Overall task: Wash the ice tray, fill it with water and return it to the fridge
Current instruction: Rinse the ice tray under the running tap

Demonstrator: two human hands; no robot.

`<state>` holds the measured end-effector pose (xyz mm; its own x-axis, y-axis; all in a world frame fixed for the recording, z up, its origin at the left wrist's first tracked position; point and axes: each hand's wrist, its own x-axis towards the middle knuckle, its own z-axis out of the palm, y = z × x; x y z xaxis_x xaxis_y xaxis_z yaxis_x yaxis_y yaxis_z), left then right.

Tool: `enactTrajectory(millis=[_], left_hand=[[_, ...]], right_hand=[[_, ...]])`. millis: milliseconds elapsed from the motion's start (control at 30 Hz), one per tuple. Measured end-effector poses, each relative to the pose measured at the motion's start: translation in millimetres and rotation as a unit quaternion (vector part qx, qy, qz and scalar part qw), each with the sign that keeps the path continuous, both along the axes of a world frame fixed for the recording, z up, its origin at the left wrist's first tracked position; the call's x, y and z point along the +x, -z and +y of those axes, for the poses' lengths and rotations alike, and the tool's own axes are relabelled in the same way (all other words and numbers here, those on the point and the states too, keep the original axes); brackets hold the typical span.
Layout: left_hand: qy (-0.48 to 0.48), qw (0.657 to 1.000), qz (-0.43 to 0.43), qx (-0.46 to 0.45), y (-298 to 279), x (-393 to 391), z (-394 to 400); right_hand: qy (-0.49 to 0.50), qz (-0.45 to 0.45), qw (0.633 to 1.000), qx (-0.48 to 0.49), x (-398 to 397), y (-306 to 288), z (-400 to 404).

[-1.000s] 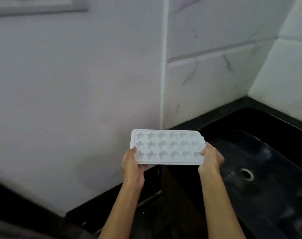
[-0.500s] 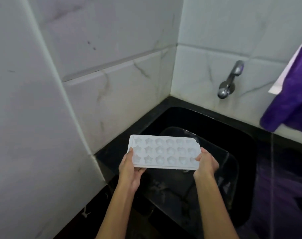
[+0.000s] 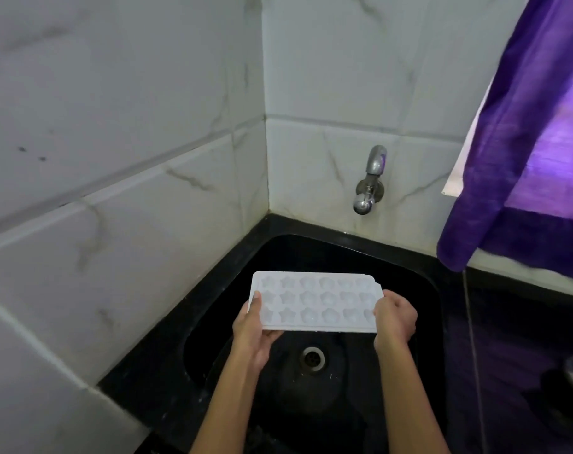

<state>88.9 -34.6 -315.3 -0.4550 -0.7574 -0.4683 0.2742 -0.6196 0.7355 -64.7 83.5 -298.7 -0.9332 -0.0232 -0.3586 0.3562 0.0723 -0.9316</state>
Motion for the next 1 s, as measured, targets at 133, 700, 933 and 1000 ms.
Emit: enactTrajectory(millis=[133,700,933,1000], left_hand=[[0.040,0.999,0.000,0.003,-1,-33,-15],[0.128,0.992,-0.003,-0.007,1,-157,-66],[0.162,0.986,0.014,0.018,11,-180,-64],[0.164,0.986,0.013,0.024,14,-184,-61]], right_hand=[[-0.030,0.080,0.981,0.172,-16,-8,-2],[-0.109,0.120,0.987,0.025,-111,-53,-113],[-0.033,-0.006,0.984,-0.174,-151,-53,-146],[-0.020,0.001,0.985,-0.171,-154,-51,-147]])
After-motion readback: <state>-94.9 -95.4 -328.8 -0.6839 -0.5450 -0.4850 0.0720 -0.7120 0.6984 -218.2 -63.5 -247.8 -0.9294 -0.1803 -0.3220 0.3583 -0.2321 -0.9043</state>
